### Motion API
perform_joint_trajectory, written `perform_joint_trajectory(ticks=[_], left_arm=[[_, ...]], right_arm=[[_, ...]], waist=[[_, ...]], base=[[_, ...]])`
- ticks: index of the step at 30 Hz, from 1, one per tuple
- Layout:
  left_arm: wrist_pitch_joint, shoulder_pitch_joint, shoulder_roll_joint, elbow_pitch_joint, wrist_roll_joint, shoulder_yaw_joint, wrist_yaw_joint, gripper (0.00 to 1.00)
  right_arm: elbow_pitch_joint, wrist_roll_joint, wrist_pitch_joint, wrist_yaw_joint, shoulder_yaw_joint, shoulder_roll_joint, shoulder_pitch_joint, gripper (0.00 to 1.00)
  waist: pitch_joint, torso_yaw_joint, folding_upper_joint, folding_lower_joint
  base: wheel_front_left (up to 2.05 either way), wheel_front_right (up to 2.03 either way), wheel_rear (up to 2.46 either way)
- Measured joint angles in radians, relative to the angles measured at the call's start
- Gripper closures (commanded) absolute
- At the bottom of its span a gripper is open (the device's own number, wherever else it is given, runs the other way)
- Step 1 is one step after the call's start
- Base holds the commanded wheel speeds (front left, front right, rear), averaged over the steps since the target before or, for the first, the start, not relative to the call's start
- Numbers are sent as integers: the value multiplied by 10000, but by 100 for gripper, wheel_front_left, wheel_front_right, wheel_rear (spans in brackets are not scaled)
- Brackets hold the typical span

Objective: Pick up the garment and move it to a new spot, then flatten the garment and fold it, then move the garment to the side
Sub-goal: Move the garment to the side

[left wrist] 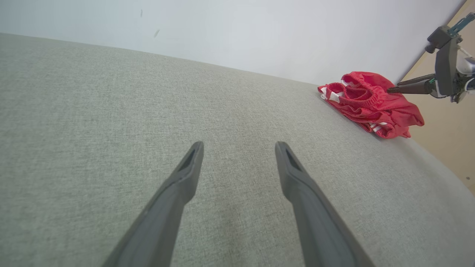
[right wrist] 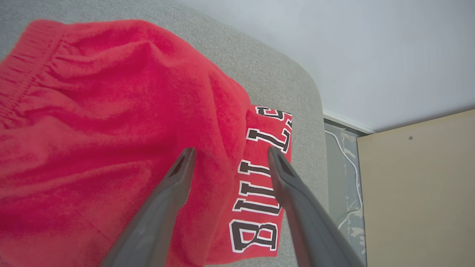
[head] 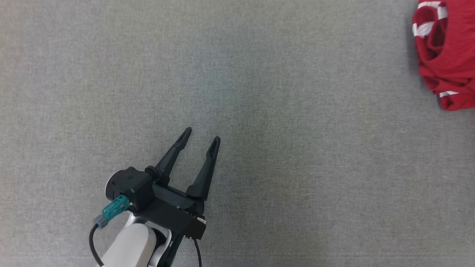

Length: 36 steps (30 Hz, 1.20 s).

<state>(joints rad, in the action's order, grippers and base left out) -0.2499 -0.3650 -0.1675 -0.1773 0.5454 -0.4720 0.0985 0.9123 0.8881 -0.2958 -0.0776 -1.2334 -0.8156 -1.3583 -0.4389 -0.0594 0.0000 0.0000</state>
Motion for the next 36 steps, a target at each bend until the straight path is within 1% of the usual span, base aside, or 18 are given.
perform_joint_trajectory(ticks=[2,9,13,19,21,25,30,36], left_arm=[[0,0,2,-65,0,42,13,0],[0,26,0,-265,0,157,75,0],[0,67,-31,-399,2,324,75,0],[0,484,-257,-430,2,759,56,0],[0,560,-391,-412,2,959,-23,0],[0,805,-625,-316,2,1302,-117,0],[-6,1325,-863,-77,0,1661,-295,0],[-27,2164,-940,234,2,1889,-502,0]], right_arm=[[127,-117,125,54,-36,111,15,0],[426,-263,698,54,-69,598,232,0],[443,-263,1260,13,-77,915,361,0],[42,-265,2380,-77,-13,1356,638,0],[-121,-291,2738,-107,-42,1488,856,0],[-545,-253,3448,-94,-8,1513,1516,0],[-1348,27,4351,267,215,1476,2632,0],[-2736,311,5365,1101,460,1191,4157,0]], waist=[[153,42,0,0],[796,235,0,-1],[1245,364,0,0],[2001,586,-1,-1],[2266,671,-1,-2],[2793,840,-1,-2],[3432,1021,-2,-2],[4088,1187,-2,-3]], base=[[0,0,0],[0,0,0],[0,0,0],[0,0,0],[0,0,0],[0,0,0],[0,0,0],[0,0,0]])
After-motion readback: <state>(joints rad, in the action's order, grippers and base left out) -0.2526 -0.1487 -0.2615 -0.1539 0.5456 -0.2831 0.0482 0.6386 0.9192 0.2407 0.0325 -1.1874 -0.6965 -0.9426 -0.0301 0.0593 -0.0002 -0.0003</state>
